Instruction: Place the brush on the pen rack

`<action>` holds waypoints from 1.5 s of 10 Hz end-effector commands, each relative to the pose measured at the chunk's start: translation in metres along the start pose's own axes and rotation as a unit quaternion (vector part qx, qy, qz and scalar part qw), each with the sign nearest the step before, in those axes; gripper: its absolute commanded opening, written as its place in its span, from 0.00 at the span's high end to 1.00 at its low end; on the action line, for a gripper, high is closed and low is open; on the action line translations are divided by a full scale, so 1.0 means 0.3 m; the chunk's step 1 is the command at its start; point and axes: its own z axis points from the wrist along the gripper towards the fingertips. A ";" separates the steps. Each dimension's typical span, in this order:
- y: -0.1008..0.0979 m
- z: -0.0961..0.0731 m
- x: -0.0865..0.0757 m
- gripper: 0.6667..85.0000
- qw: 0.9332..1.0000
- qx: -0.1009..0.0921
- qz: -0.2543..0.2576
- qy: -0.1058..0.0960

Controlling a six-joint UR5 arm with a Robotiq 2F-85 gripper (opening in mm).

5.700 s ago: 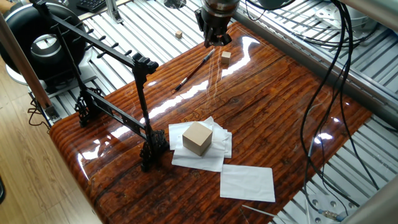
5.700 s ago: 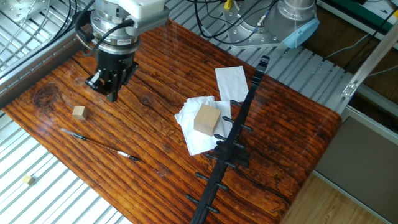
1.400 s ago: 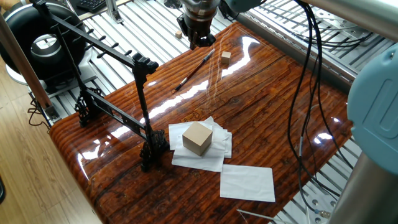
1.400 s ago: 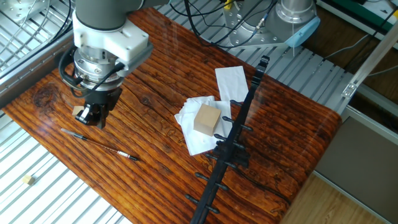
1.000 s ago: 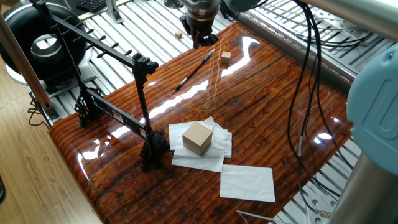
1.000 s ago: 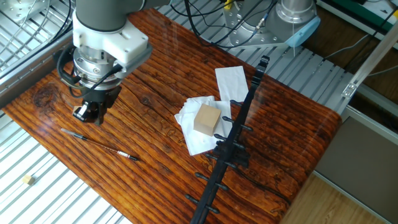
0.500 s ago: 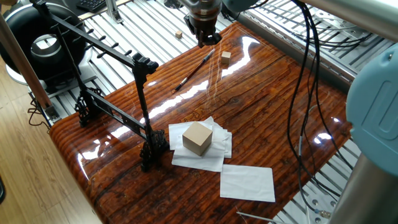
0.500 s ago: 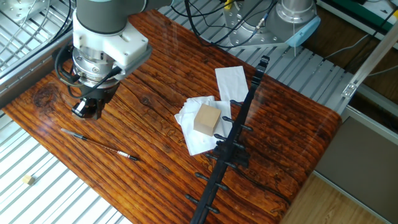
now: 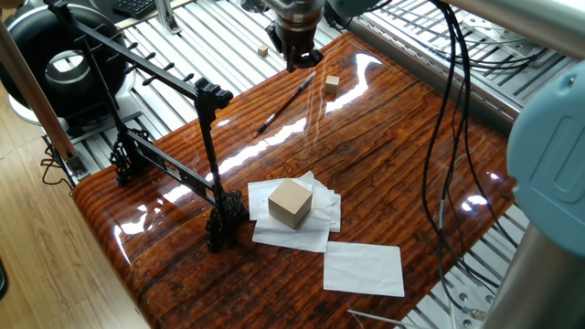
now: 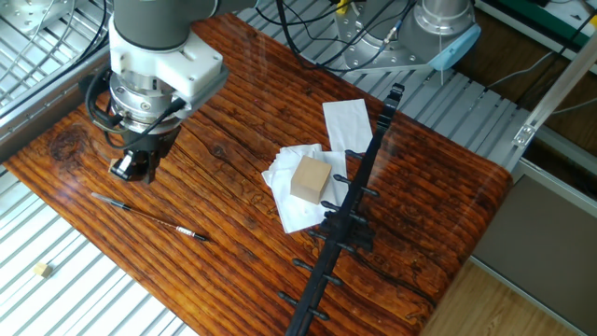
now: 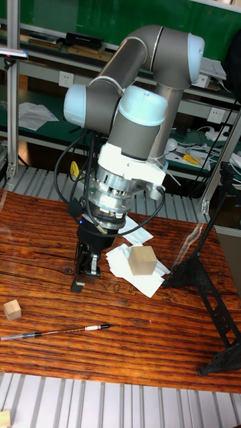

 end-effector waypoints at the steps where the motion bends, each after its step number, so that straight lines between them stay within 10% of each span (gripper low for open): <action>1: -0.031 0.046 -0.005 0.99 1.000 0.010 -0.003 -0.010; 15: -0.039 0.229 -0.096 0.72 0.998 0.007 0.022 -0.064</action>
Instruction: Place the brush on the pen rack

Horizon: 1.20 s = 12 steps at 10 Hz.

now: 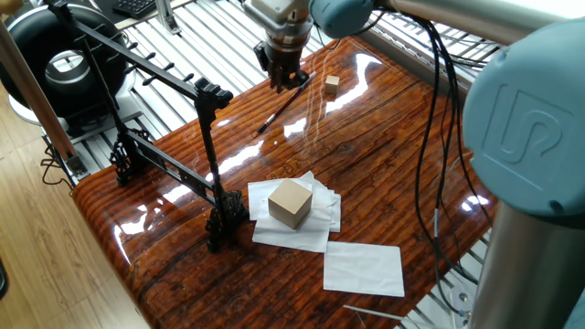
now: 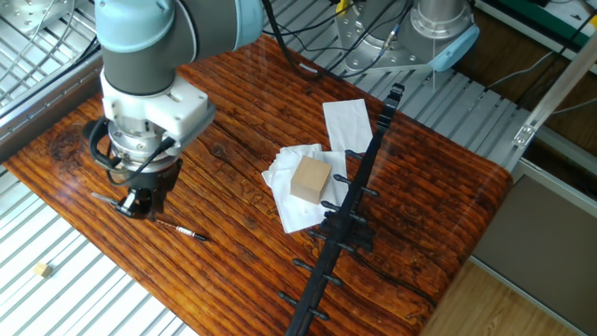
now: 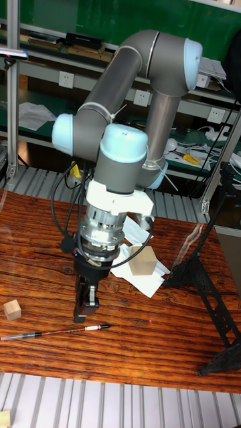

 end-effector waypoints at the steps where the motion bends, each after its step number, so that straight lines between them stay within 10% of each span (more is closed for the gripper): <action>1: 0.000 0.026 -0.012 0.71 1.000 0.006 0.010 -0.015; 12: 0.038 0.110 -0.038 0.63 0.999 -0.012 0.013 -0.036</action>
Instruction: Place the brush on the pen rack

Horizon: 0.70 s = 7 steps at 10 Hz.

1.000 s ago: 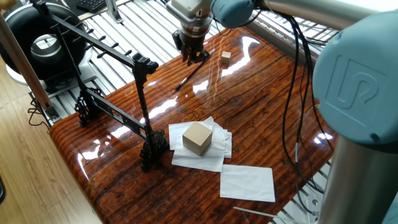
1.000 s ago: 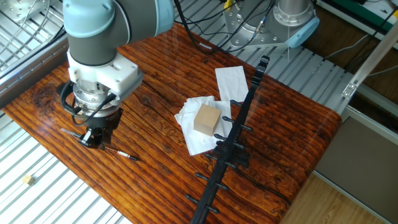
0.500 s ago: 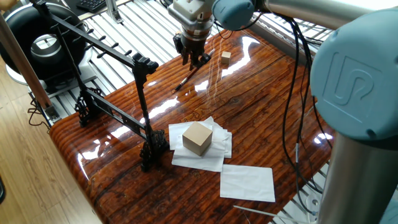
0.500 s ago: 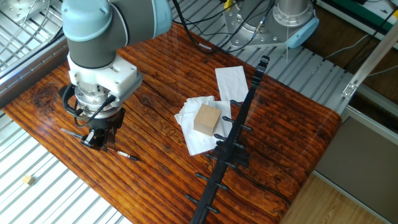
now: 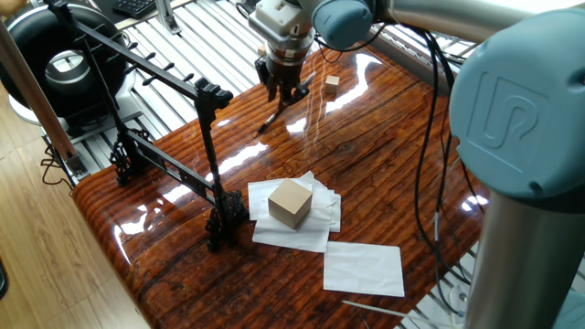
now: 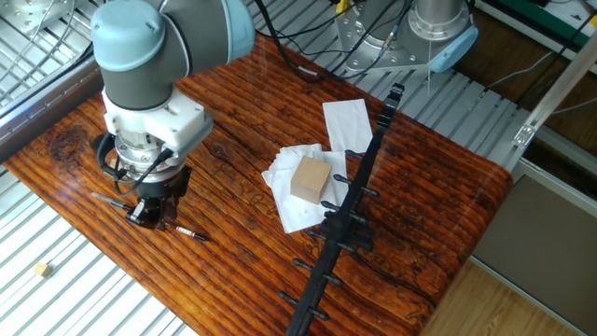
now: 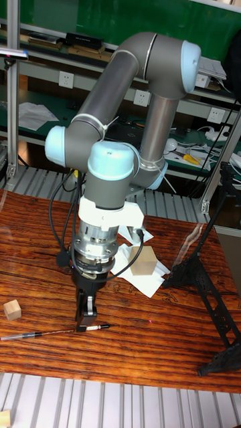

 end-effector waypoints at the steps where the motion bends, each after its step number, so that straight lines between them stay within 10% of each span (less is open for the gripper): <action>1: -0.011 0.019 -0.008 0.63 1.000 0.004 0.006 -0.008; 7: -0.004 0.042 0.001 0.63 1.000 0.003 0.001 -0.005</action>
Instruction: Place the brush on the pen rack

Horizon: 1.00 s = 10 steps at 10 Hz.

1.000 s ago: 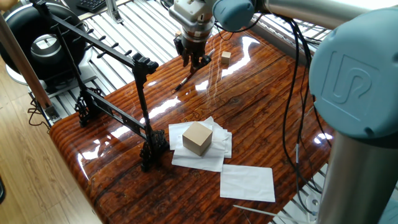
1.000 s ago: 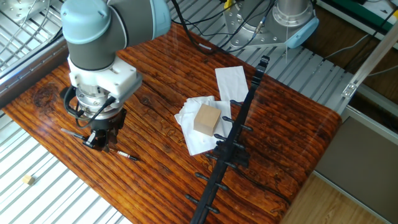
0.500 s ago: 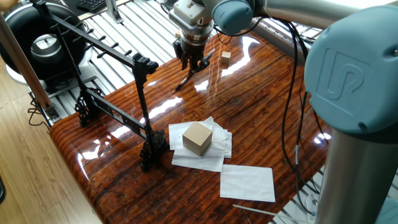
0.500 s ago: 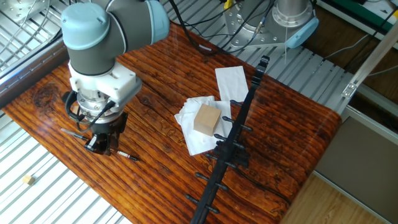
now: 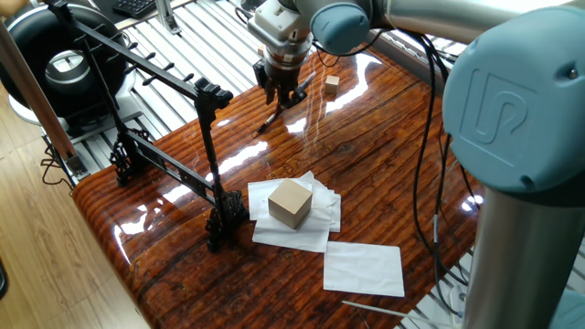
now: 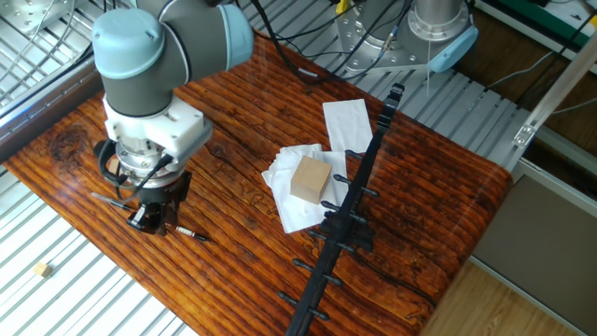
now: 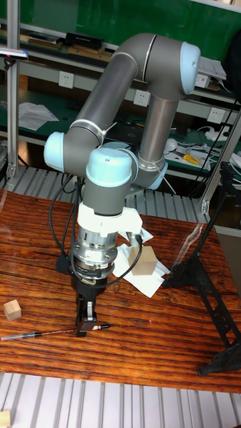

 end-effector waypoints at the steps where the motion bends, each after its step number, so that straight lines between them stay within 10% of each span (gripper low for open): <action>1: 0.011 0.010 0.005 0.63 1.000 0.001 0.003 -0.004; 10: 0.043 0.042 0.015 0.64 1.000 0.003 0.003 -0.006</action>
